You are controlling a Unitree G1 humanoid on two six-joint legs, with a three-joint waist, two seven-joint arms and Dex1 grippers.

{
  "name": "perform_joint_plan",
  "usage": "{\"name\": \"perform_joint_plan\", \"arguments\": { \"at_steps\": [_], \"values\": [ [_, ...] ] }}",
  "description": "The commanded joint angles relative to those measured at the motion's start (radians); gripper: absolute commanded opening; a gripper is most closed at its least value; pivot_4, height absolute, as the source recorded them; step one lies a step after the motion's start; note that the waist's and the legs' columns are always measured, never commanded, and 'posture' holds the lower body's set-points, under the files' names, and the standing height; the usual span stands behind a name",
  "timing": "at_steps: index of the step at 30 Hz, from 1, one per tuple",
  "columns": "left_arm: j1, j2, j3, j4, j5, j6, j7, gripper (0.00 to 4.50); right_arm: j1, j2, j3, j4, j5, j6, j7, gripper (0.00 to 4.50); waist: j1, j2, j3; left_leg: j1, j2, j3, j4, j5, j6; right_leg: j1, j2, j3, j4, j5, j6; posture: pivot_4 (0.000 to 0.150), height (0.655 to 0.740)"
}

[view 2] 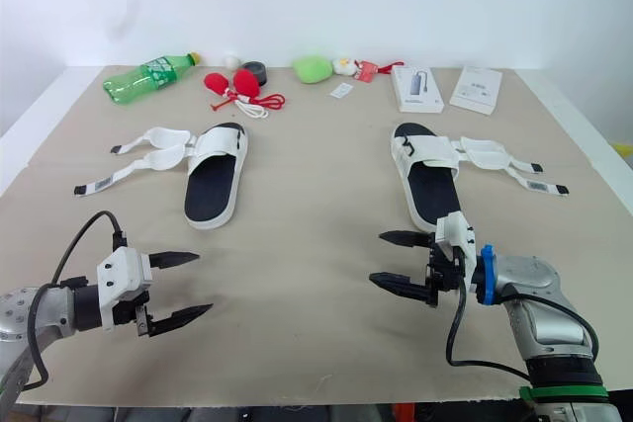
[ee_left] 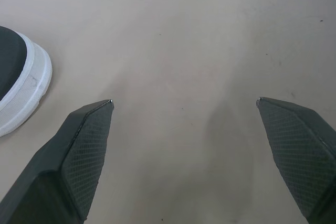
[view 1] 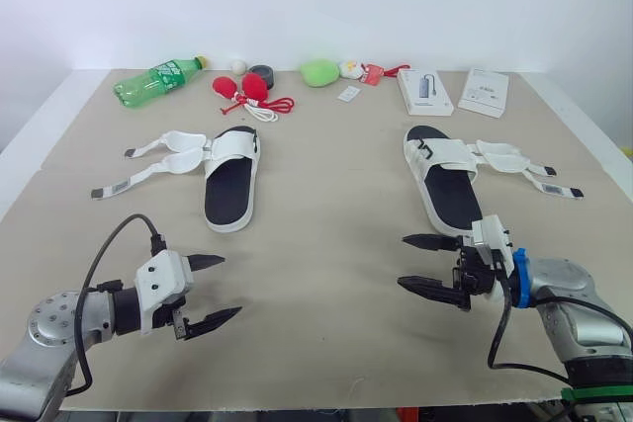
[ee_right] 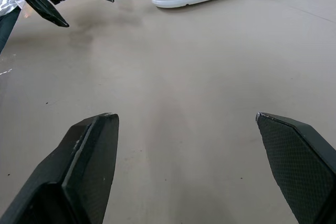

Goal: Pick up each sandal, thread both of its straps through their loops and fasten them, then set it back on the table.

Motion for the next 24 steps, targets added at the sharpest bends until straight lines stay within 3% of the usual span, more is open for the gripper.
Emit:
{"name": "perform_joint_plan", "arguments": {
  "at_steps": [1, 17, 24],
  "values": [
    [-0.017, 0.013, 0.005, -0.039, -0.028, -0.001, -0.015, 4.48, -0.007, -0.016, -0.028, -0.01, 0.015, 0.006, 0.002, 4.5, 0.0, 0.0, 0.0, 0.0, 0.0, 0.0, 0.0, 0.0, 0.0, 0.0, 0.0, 0.0, 0.0, 0.0, 0.0, 0.15, 0.74],
    [-0.057, 0.008, -0.03, -0.033, -0.044, 0.012, -0.04, 4.48, 0.007, 0.006, -0.043, -0.051, 0.034, 0.037, -0.075, 4.5, 0.0, 0.0, 0.0, 0.0, 0.0, 0.0, 0.0, 0.0, 0.0, 0.0, 0.001, 0.0, 0.0, 0.0, 0.0, 0.15, 0.74],
    [-0.163, -0.038, -0.088, -0.064, -0.068, 0.065, 0.001, 4.48, -0.034, 0.07, -0.15, -0.127, 0.147, 0.209, -0.315, 4.5, 0.002, 0.0, 0.0, 0.0, 0.0, 0.0, 0.0, 0.0, 0.0, 0.0, 0.001, 0.0, 0.001, 0.0, 0.0, 0.15, 0.74]
  ]
}}
